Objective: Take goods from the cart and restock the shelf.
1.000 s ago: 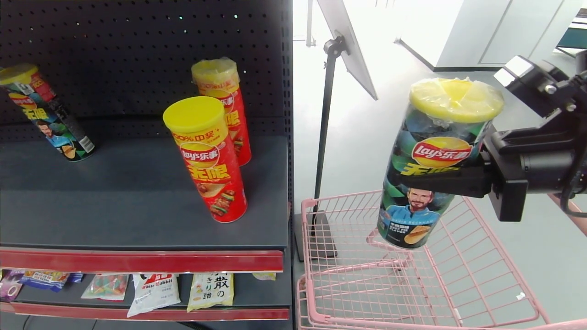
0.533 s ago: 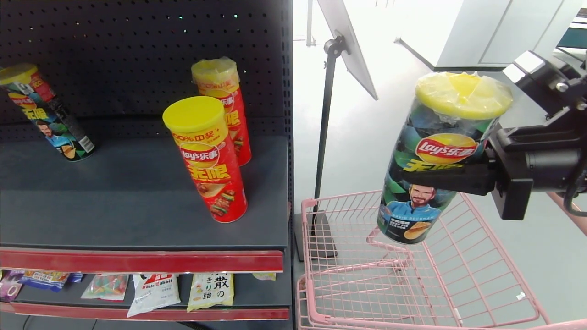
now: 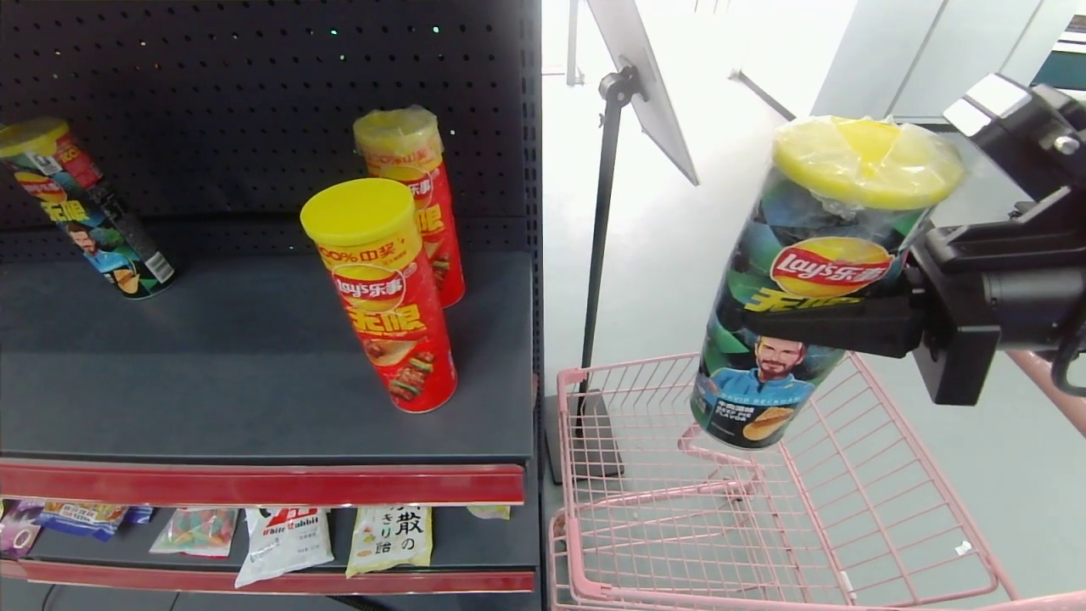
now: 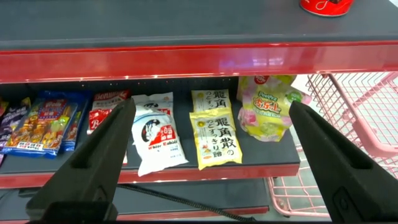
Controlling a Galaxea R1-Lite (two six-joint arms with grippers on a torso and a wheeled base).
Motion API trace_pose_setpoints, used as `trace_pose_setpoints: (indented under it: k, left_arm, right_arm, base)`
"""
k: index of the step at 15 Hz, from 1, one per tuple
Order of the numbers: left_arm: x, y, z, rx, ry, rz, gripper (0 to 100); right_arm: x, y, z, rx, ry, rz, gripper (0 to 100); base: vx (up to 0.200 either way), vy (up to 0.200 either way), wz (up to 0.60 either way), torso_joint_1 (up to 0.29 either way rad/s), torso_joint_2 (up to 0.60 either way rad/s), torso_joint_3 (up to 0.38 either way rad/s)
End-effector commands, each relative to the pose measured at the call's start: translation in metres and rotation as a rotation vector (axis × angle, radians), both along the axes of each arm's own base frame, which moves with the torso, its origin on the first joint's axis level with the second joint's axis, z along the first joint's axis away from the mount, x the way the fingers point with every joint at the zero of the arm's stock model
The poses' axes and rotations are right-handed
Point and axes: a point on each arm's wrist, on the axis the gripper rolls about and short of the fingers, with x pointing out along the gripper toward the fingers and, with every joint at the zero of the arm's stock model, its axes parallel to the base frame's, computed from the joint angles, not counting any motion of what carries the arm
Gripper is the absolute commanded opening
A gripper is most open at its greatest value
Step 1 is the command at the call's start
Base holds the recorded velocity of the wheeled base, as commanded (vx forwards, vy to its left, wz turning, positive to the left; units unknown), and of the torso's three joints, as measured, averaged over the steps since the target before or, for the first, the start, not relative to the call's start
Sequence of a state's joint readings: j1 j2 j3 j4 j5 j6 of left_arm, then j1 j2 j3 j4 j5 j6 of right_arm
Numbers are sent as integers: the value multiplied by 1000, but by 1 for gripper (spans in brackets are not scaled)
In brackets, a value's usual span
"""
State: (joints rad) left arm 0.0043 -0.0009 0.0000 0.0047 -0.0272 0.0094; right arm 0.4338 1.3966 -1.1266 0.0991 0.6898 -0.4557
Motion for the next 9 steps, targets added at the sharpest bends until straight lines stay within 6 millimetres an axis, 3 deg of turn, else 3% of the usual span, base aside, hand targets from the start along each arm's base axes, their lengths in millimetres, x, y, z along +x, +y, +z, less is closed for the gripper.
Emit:
trace_pose_setpoints:
  k: [1, 9]
  left_arm:
    - [0, 0, 0, 0, 1, 0, 100]
    - [0, 0, 0, 0, 1, 0, 100]
  right_arm:
    - [-16, 6, 5, 11, -20, 57, 0]
    - [-44, 29, 3, 3, -16, 189, 0]
  base:
    - [0, 200, 0, -7, -12, 2]
    - [0, 200, 0, 4, -1, 4]
